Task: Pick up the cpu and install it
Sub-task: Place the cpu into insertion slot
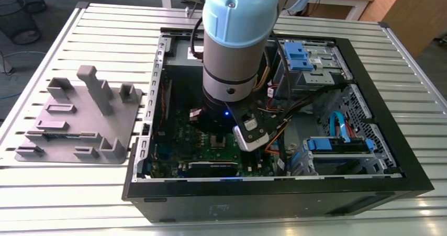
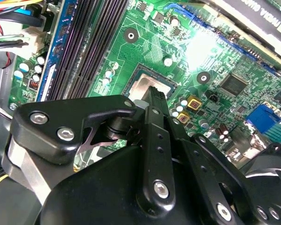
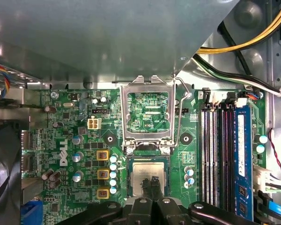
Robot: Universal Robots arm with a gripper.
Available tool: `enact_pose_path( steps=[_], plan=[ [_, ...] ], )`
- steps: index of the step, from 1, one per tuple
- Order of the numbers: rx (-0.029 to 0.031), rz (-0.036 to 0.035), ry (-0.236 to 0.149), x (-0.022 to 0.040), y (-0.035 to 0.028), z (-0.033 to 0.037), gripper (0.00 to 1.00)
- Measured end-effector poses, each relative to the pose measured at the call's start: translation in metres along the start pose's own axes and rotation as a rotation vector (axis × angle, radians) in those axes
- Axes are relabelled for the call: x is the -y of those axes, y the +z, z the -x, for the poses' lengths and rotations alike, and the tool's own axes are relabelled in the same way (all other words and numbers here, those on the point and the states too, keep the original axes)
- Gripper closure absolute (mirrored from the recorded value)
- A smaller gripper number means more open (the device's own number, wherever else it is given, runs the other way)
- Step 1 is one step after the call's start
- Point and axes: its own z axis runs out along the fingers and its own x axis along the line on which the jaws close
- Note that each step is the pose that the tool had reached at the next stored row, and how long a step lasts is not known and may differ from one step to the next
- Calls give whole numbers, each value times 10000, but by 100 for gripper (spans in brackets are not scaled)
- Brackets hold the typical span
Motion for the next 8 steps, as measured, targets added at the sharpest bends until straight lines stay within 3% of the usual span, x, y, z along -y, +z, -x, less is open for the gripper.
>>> enact_pose_path(
  steps=[8],
  plan=[
    [-1,-2,0,-24,0,0,89]
  ],
)
